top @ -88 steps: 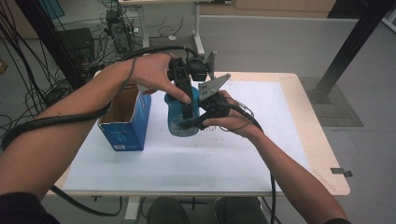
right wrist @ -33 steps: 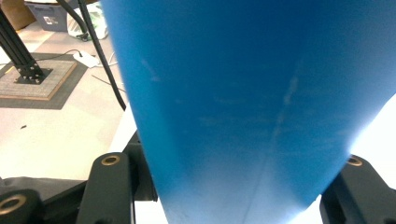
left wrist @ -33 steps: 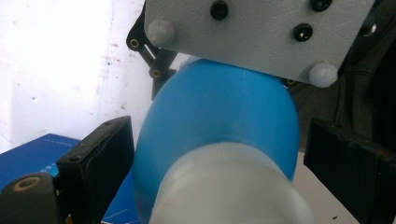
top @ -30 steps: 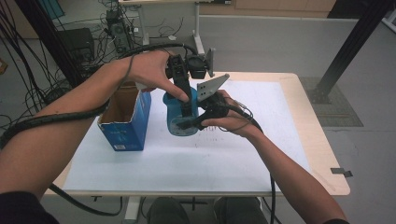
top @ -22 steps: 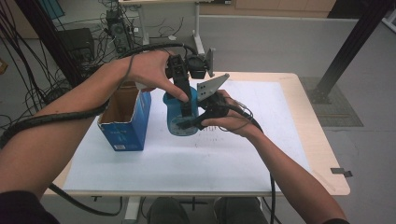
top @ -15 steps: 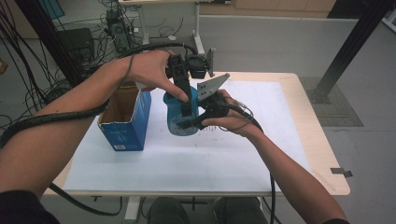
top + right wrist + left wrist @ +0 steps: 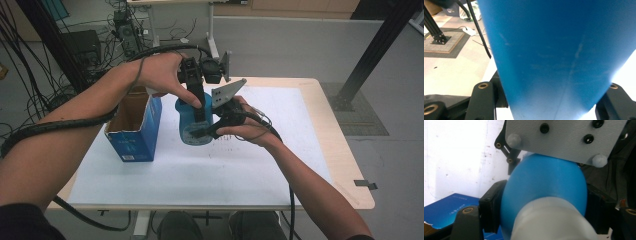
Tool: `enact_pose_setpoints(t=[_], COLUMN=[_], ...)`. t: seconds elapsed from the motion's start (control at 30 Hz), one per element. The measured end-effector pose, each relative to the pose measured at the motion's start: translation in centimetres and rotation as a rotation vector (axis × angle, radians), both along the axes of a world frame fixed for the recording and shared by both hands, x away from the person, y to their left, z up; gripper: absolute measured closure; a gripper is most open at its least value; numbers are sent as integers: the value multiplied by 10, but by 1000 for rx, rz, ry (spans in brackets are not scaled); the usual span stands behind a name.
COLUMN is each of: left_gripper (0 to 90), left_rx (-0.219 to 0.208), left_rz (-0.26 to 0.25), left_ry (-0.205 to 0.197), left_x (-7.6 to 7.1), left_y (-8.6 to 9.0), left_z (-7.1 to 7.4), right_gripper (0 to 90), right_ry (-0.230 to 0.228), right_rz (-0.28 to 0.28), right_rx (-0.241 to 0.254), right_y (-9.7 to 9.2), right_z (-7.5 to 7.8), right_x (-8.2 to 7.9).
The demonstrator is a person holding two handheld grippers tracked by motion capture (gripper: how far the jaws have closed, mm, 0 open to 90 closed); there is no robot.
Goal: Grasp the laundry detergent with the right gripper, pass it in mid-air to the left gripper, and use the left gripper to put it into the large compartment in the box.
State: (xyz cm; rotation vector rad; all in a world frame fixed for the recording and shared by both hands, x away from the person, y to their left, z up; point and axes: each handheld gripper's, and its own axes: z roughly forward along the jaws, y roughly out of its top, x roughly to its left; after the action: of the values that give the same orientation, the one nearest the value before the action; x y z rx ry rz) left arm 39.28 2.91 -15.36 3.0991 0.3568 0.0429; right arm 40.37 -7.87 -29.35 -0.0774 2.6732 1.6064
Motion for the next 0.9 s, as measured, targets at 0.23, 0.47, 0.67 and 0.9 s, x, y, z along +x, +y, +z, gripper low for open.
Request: enact_pose_setpoints(t=[0.23, 0.47, 0.67, 0.9], left_gripper=[350, 356, 357, 358], left_rx=[17, 21, 28, 25], left_rz=[-8, -11, -17, -18], left_ry=[-4, -12, -19, -27], left_x=[-1, -2, -1, 0], left_y=[0, -2, -3, -3], left_z=[-1, -1, -2, -1], right_gripper=[420, 419, 418, 417], right_ry=[-10, -13, -17, -21], right_rz=[7, 6, -1, -5], right_rx=[-10, -8, -18, -9], right_y=[1, 1, 0, -1], right_z=[-1, -1, -1, -1], right_x=[-1, -1, -1, 0])
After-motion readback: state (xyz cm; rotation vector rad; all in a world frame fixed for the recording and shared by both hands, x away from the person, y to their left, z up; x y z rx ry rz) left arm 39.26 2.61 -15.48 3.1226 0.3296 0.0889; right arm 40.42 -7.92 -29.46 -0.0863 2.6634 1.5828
